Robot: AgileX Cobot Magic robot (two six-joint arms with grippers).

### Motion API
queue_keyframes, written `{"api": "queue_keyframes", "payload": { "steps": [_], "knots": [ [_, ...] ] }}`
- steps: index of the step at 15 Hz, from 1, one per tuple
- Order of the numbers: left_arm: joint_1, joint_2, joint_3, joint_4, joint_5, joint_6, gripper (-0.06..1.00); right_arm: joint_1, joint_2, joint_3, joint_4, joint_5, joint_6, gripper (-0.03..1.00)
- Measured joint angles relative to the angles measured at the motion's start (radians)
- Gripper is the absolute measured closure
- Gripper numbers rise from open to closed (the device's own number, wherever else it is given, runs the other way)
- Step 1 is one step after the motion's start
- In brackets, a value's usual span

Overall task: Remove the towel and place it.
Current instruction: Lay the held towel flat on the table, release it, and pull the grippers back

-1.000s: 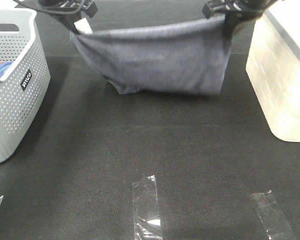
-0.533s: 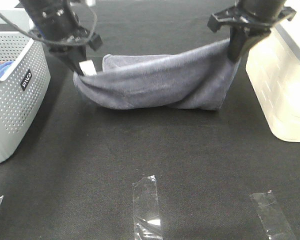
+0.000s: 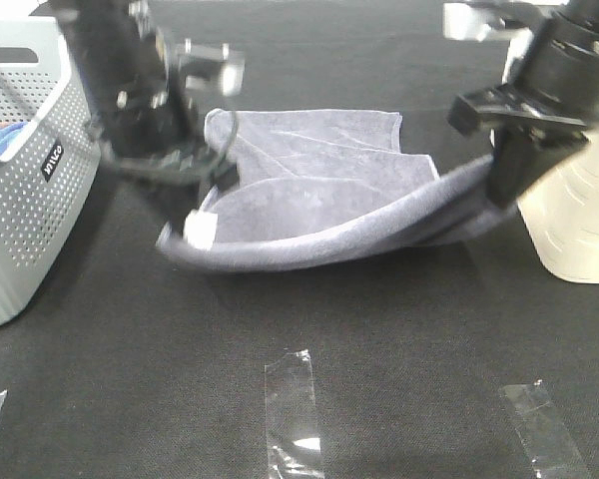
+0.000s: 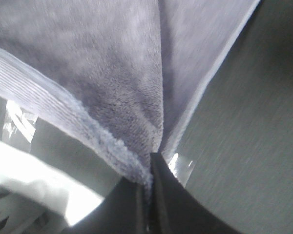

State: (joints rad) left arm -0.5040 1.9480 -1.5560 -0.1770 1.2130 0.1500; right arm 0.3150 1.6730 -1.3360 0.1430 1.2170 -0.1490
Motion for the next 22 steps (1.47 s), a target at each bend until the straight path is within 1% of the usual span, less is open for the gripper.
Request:
{"api": "queue_keyframes", "payload": {
  "steps": [2, 4, 6, 7, 8, 9, 12, 14, 16, 19, 20, 22],
  "knots": [
    [-0.026, -0.046, 0.099, 0.017, 0.001, -0.021, 0.94, 0.0, -0.052, 0.073, 0.047, 0.0, 0.0, 0.97],
    [-0.053, -0.099, 0.201, 0.019, 0.002, -0.034, 0.94, 0.005, -0.108, 0.163, 0.063, 0.0, -0.003, 0.97],
    [-0.09, -0.142, 0.274, 0.019, 0.002, -0.068, 0.94, 0.044, -0.162, 0.249, 0.07, 0.0, -0.004, 0.97],
    [-0.135, -0.171, 0.325, 0.021, 0.002, -0.102, 0.94, 0.071, -0.185, 0.285, 0.07, 0.0, -0.004, 0.97],
    [-0.149, -0.179, 0.341, 0.021, 0.002, -0.112, 0.94, 0.096, -0.206, 0.321, 0.071, 0.0, -0.003, 0.97],
    [-0.198, -0.209, 0.387, 0.021, 0.002, -0.15, 0.94, 0.13, -0.235, 0.368, 0.071, 0.0, 0.008, 0.97],
    [-0.28, -0.266, 0.493, 0.014, 0.001, -0.221, 0.94, 0.147, -0.284, 0.457, 0.07, -0.001, 0.028, 0.97],
    [-0.316, -0.297, 0.547, -0.023, -0.002, -0.251, 0.94, 0.149, -0.319, 0.508, 0.086, 0.0, 0.029, 0.97],
    [-0.358, -0.31, 0.595, -0.064, -0.014, -0.257, 0.94, 0.149, -0.346, 0.555, 0.1, -0.001, 0.03, 0.97],
    [-0.429, -0.312, 0.655, -0.123, -0.019, -0.26, 0.94, 0.149, -0.395, 0.649, 0.152, -0.002, 0.03, 0.97],
    [-0.449, -0.312, 0.667, -0.138, -0.021, -0.265, 0.94, 0.15, -0.408, 0.68, 0.167, -0.002, 0.029, 0.97],
    [-0.482, -0.312, 0.677, -0.143, -0.022, -0.301, 0.94, 0.15, -0.419, 0.712, 0.185, -0.002, 0.029, 0.97]
  ]
}}
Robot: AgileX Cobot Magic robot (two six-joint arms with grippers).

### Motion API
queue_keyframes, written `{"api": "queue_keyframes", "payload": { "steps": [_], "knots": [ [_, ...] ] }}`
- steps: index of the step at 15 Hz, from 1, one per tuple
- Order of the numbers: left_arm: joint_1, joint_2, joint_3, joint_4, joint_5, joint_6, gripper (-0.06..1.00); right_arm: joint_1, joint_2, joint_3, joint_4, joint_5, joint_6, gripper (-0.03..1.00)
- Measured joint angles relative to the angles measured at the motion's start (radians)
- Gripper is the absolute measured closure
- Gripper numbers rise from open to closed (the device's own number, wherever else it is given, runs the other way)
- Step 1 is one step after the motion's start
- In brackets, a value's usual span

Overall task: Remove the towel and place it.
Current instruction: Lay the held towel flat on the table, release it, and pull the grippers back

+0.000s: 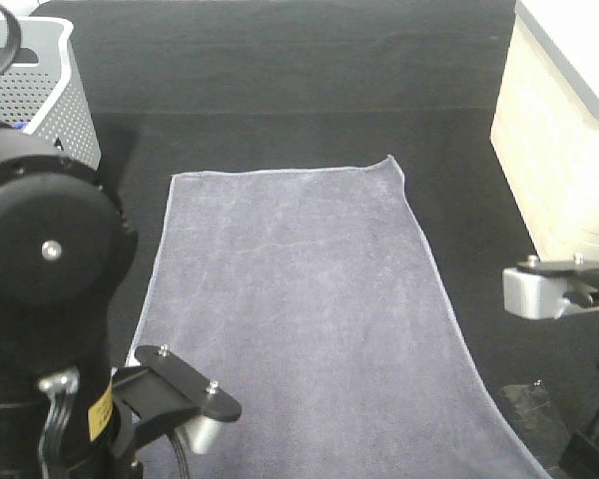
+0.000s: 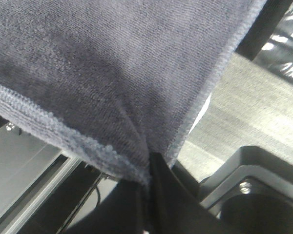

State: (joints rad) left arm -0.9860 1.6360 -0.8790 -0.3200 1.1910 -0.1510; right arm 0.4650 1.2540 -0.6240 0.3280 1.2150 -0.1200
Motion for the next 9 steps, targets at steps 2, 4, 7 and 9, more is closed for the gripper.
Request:
{"api": "queue_keyframes", "payload": {
  "steps": [2, 4, 7, 9],
  "knots": [
    [-0.008, -0.001, 0.0, 0.005, 0.0, -0.044, 0.94, 0.0, 0.0, 0.012, 0.006, -0.008, 0.0, 0.97],
    [-0.009, -0.001, 0.0, 0.016, 0.0, -0.081, 0.87, 0.0, 0.0, 0.011, 0.007, -0.02, 0.001, 0.95],
    [-0.009, -0.001, 0.0, 0.033, 0.015, -0.1, 0.47, 0.0, 0.0, 0.011, 0.013, -0.021, 0.001, 0.67],
    [-0.009, -0.001, 0.0, 0.036, 0.018, -0.104, 0.28, 0.0, 0.0, 0.011, 0.037, -0.021, 0.001, 0.36]
  ]
}}
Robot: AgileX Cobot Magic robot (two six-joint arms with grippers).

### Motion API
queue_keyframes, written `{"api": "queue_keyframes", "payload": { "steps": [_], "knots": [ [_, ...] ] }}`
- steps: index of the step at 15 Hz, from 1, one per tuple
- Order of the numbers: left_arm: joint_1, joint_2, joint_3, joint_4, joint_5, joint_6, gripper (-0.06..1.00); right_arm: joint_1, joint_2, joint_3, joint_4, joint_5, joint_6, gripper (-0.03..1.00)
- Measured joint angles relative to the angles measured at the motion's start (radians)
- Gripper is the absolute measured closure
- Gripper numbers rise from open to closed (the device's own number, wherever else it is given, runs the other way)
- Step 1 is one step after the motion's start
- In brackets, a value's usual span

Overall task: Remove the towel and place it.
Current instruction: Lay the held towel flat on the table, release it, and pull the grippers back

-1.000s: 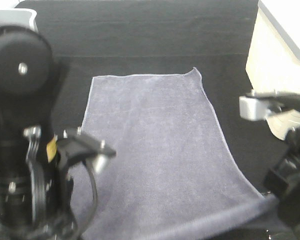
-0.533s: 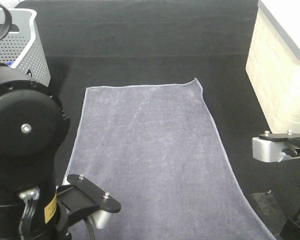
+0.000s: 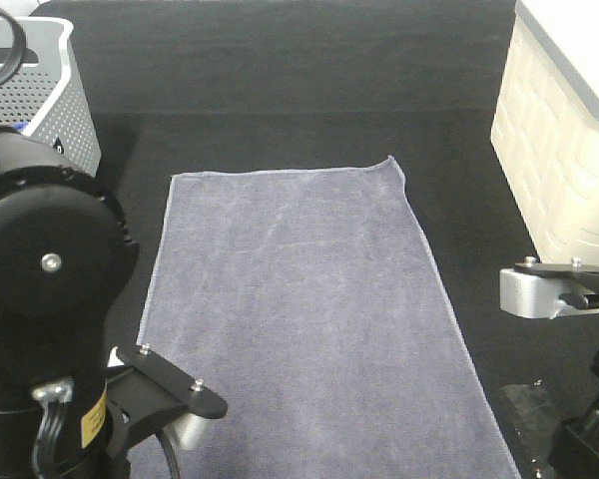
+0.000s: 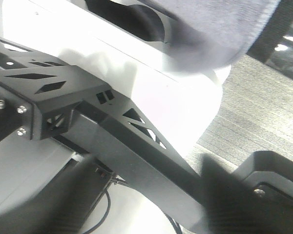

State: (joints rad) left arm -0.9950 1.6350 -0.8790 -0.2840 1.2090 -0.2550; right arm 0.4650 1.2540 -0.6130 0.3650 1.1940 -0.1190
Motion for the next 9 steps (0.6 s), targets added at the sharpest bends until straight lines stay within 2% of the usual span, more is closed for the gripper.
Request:
{"api": "queue_keyframes", "payload": {
  "steps": [1, 2, 3, 6, 7, 9],
  "knots": [
    [0.0, 0.0, 0.0, 0.008, 0.0, -0.001, 0.26, 0.0, 0.0, 0.0, -0.001, 0.001, 0.0, 0.25],
    [0.0, 0.0, 0.0, 0.024, 0.0, -0.001, 0.25, 0.0, 0.0, 0.0, -0.006, 0.001, 0.0, 0.18],
    [-0.002, 0.0, 0.0, 0.043, 0.0, -0.006, 0.25, 0.0, 0.0, 0.0, -0.022, 0.0, 0.0, 0.15],
    [-0.003, 0.0, -0.027, 0.151, 0.006, -0.062, 0.24, 0.0, 0.0, 0.0, -0.093, -0.065, 0.006, 0.14],
    [-0.003, 0.0, -0.064, 0.209, 0.006, -0.086, 0.24, 0.0, 0.0, 0.0, -0.113, -0.11, 0.02, 0.15],
    [-0.003, 0.0, -0.151, 0.385, -0.001, -0.159, 0.24, 0.0, 0.0, 0.0, -0.138, -0.23, 0.042, 0.22]
  ]
}}
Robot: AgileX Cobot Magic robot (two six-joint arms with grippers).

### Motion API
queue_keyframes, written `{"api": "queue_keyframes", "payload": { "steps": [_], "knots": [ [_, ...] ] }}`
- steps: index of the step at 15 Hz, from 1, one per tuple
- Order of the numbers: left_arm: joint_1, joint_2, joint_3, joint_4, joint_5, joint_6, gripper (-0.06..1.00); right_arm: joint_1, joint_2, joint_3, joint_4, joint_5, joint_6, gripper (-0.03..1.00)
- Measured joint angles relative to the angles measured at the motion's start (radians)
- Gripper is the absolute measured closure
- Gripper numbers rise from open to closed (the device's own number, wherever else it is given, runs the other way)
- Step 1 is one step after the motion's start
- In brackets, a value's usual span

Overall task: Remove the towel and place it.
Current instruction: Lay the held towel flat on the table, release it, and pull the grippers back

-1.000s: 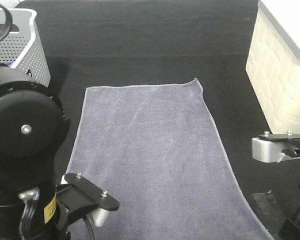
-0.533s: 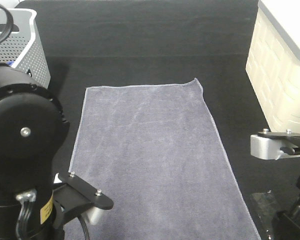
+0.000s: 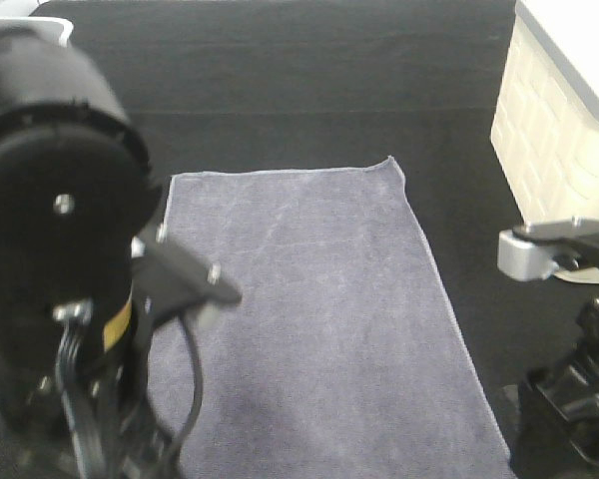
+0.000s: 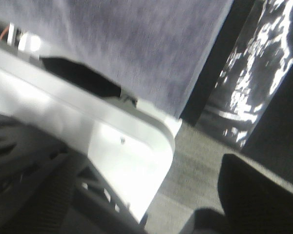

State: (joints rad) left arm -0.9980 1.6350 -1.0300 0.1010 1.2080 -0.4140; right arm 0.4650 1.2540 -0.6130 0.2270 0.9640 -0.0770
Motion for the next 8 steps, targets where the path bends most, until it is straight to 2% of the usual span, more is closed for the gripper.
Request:
{"api": "queue_keyframes", "payload": {
  "steps": [1, 3, 4, 6, 8],
  "knots": [
    [0.0, 0.0, 0.0, 0.0, 0.0, 0.0, 0.24, 0.0, 0.0, 0.0, 0.0, 0.0, 0.0, 0.22],
    [0.029, 0.0, -0.042, 0.111, -0.048, -0.06, 0.24, 0.0, 0.002, -0.021, -0.018, -0.059, 0.001, 0.29],
    [0.063, 0.0, -0.058, 0.141, -0.084, -0.07, 0.24, 0.0, 0.003, -0.06, -0.026, -0.075, 0.001, 0.31],
    [0.15, 0.0, -0.08, 0.155, -0.198, -0.072, 0.25, 0.0, 0.006, -0.156, -0.058, -0.099, 0.011, 0.34],
    [0.25, 0.001, -0.093, 0.144, -0.351, -0.034, 0.29, 0.0, 0.054, -0.28, -0.117, -0.107, 0.077, 0.33]
  ]
}}
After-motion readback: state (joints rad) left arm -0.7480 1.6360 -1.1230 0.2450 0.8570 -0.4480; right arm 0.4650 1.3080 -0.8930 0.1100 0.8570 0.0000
